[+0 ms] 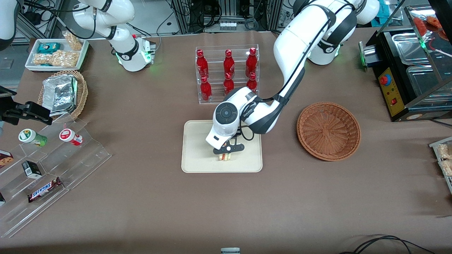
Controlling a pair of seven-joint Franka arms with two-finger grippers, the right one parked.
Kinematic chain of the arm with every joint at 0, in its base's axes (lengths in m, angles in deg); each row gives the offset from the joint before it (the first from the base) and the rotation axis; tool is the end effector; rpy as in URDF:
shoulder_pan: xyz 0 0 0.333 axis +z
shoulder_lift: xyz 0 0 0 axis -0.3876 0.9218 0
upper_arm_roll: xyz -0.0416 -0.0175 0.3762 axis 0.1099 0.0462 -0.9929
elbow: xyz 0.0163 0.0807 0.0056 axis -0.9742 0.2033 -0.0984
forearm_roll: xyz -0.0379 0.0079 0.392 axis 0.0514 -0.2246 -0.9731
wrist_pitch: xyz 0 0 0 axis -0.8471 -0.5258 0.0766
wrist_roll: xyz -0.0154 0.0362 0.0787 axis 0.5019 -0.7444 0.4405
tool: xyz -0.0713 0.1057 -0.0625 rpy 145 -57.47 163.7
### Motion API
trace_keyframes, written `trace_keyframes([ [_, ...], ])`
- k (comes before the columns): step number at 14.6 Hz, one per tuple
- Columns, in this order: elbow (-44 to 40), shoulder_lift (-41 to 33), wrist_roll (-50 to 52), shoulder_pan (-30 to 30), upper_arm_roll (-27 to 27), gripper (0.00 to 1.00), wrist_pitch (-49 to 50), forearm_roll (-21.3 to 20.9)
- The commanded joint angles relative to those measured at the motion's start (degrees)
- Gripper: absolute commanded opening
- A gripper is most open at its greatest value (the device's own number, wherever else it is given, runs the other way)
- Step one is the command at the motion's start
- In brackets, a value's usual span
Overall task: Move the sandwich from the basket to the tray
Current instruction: 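Lower the sandwich onto the cream tray and open the left gripper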
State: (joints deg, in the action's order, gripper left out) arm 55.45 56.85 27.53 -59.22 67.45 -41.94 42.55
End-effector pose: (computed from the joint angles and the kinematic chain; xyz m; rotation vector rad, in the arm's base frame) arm 0.5644 -0.5618 0.2455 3.0779 0.1928 -0.1877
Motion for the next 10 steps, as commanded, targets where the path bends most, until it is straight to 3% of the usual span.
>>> trace_keyframes([
  [1, -2.86, 1.06, -2.51, -0.76, -0.16, 0.6, 2.39, -0.41],
  [2, -2.86, 1.24, -1.3, -0.93, -0.16, 1.0, 1.95, -0.15],
  [6, -4.17, -0.51, 1.7, -0.68, -0.86, 1.0, 2.56, -0.84],
  [10, -3.65, -10.16, 1.01, 3.78, -4.02, 1.0, 11.32, -0.15],
])
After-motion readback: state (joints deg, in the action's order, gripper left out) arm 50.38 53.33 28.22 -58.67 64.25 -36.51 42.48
